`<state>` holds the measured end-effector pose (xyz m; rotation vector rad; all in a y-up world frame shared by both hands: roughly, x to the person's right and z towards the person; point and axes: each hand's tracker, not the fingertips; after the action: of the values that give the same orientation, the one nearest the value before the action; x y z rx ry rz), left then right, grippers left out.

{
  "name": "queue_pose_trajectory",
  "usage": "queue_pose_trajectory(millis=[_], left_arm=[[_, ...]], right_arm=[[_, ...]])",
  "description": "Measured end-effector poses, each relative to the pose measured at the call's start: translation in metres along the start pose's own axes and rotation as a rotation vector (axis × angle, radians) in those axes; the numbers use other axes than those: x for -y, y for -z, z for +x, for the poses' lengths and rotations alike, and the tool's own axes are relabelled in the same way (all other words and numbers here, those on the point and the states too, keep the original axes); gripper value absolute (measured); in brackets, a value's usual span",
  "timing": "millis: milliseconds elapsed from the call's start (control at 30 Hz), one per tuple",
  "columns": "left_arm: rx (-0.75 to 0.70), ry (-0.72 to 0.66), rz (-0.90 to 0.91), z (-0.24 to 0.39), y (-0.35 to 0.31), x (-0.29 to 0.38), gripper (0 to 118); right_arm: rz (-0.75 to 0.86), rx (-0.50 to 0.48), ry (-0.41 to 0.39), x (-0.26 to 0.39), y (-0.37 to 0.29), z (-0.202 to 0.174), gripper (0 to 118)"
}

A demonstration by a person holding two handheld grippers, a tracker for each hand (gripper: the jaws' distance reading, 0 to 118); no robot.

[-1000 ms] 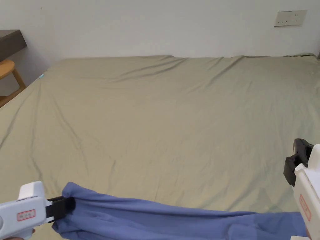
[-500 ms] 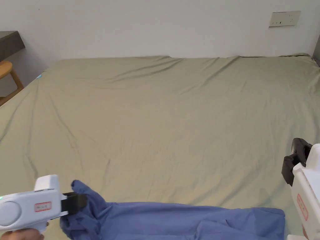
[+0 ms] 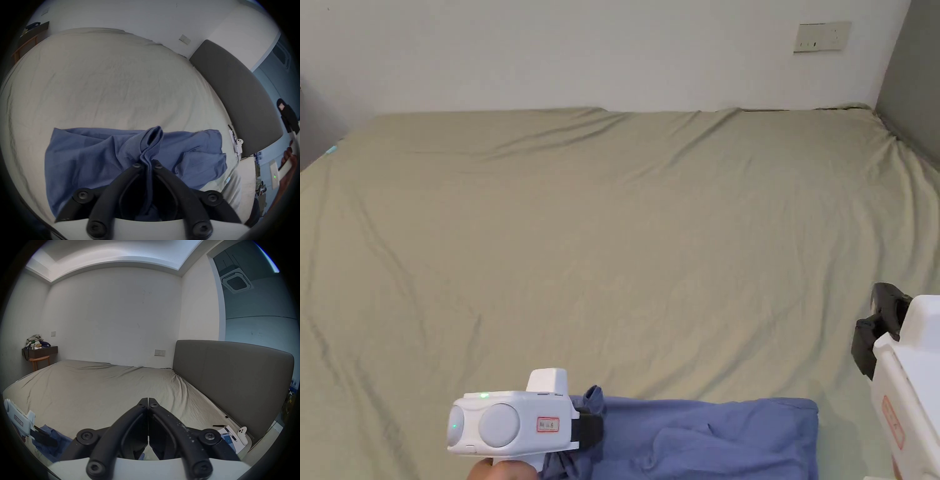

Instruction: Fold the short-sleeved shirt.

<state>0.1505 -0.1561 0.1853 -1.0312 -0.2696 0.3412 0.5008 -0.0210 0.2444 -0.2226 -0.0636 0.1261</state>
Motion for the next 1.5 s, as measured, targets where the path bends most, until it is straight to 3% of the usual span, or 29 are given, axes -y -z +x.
queue_pose_trajectory(millis=[100,133,167,367,500,567,633,667,733,900,1200,1367,1433,1500], left_arm=[[0.019,-0.053,-0.003,-0.002,0.002,0.0,97],[0.035,-0.081,0.001,0.0,0.001,0.001,115],[0.049,-0.087,0.008,-0.001,-0.003,0.001,116],[0.058,-0.083,0.113,-0.011,-0.044,-0.003,111],[-0.036,-0.045,0.327,-0.018,-0.078,0.004,98],[-0.091,-0.016,0.415,-0.021,-0.089,0.009,58],[-0.128,0.03,0.436,-0.025,-0.093,0.012,5],[-0.146,0.044,0.438,-0.026,-0.093,0.013,1],[-0.139,0.067,0.43,-0.031,-0.092,0.018,0],[-0.298,0.18,0.365,-0.032,-0.059,0.042,0],[-0.234,0.183,0.171,-0.014,0.006,0.084,0],[-0.277,0.194,0.213,0.006,0.02,0.097,0],[-0.217,0.133,0.213,0.009,0.018,0.09,0],[-0.209,0.17,0.209,0.017,0.021,0.088,0]], right_arm=[[-0.002,0.011,-0.005,0.001,-0.003,0.004,3],[-0.002,0.015,-0.007,0.001,-0.003,0.005,3],[-0.003,0.018,-0.006,0.001,-0.004,0.006,3],[0.004,0.029,0.01,0.0,-0.013,0.005,3],[0.011,0.026,0.011,0.0,-0.019,0.001,3],[0.012,0.024,0.013,-0.001,-0.021,0.0,3],[0.012,0.02,0.017,-0.001,-0.023,-0.002,3],[0.012,0.018,0.016,-0.001,-0.024,-0.003,3],[0.015,0.014,0.016,-0.001,-0.026,-0.004,3],[0.017,0.003,0.014,-0.003,-0.027,-0.006,3],[0.01,0.006,0.0,-0.001,-0.028,0.001,3],[0.0,0.02,-0.001,0.001,-0.03,0.005,3],[-0.005,0.019,0.002,0.002,-0.03,0.006,3],[-0.007,0.02,0.002,0.003,-0.031,0.006,3]])
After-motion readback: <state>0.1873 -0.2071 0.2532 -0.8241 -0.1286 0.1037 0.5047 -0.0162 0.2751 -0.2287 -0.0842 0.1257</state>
